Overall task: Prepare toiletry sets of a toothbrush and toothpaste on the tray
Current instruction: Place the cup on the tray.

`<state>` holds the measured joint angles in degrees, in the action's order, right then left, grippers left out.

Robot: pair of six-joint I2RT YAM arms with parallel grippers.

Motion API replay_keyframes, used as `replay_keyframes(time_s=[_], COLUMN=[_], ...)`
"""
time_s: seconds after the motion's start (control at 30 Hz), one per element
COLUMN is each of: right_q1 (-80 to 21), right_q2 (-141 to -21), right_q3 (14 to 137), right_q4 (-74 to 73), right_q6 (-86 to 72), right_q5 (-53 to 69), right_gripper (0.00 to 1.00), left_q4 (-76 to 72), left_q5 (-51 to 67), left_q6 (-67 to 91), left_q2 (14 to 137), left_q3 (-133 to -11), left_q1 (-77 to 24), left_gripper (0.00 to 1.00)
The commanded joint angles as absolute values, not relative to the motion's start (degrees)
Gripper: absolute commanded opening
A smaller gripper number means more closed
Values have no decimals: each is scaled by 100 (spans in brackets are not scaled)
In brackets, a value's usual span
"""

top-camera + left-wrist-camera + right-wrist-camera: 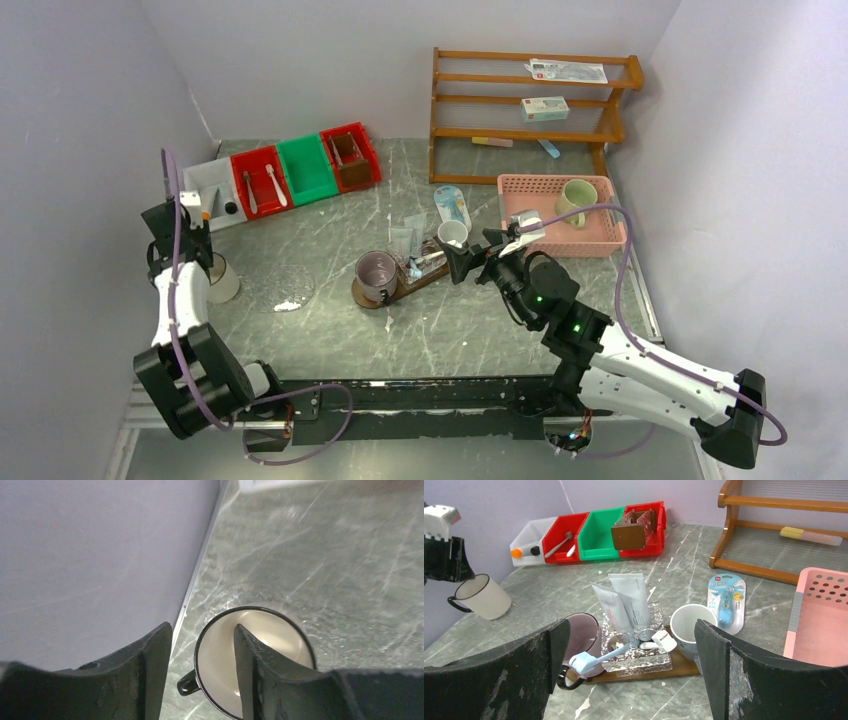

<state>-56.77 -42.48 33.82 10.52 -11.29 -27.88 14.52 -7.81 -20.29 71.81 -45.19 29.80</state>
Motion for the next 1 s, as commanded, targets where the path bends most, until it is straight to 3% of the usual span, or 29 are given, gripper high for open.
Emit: replay_keyframes(time_s=[0.0, 0.2, 0.53, 0.97], right_q1=[-5717, -5720, -5715, -5714], right_q2=[-4220, -4158, -4132, -4364], right_q3=[3391, 3393, 3334, 3453], right_q4=[1191, 1178, 1247, 1132], right_q6=[-1116, -1159, -1179, -1196], right_q5=[-2810, -2761, -2776, -2848], right_gripper=[100, 100, 100, 100], left_q4=[1154, 1321, 2240, 2485], left_q5=[-1233, -991, -257, -498], left_q6=[-1899, -1741, -800, 446], left_q2=[6512, 6241, 6969, 7467], left_q3=[-4553, -4518, -5294, -5326], left_q1=[2595, 2338, 2297, 2104], left_gripper=[55, 58, 45, 35])
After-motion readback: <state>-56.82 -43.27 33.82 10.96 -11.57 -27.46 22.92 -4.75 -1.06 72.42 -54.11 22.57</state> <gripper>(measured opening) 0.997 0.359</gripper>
